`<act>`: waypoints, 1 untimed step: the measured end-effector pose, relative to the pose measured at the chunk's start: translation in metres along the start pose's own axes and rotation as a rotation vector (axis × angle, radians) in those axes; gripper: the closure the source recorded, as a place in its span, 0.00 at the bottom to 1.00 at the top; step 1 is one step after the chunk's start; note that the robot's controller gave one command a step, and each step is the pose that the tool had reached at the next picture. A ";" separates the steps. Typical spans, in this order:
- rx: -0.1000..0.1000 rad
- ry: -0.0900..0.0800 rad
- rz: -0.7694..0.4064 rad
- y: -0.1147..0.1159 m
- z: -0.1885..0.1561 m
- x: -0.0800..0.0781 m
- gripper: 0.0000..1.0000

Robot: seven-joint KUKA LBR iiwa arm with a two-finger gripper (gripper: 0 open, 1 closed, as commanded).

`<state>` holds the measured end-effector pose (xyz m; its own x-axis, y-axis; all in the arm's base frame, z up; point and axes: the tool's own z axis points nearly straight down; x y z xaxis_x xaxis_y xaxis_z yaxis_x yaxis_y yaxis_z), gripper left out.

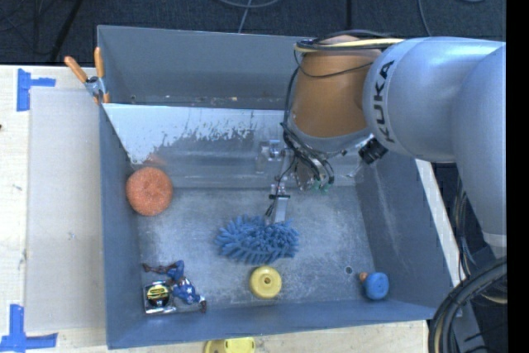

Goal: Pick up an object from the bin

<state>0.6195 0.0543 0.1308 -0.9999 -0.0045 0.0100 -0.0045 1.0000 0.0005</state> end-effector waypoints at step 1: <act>0.000 -0.008 0.001 0.000 -0.005 -0.002 0.00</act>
Offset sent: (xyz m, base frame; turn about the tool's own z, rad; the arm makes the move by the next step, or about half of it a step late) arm -0.0334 0.0316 -0.0608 -0.0840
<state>0.6213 0.0541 0.1355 -1.0000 -0.0034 0.0023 -0.0034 1.0000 0.0007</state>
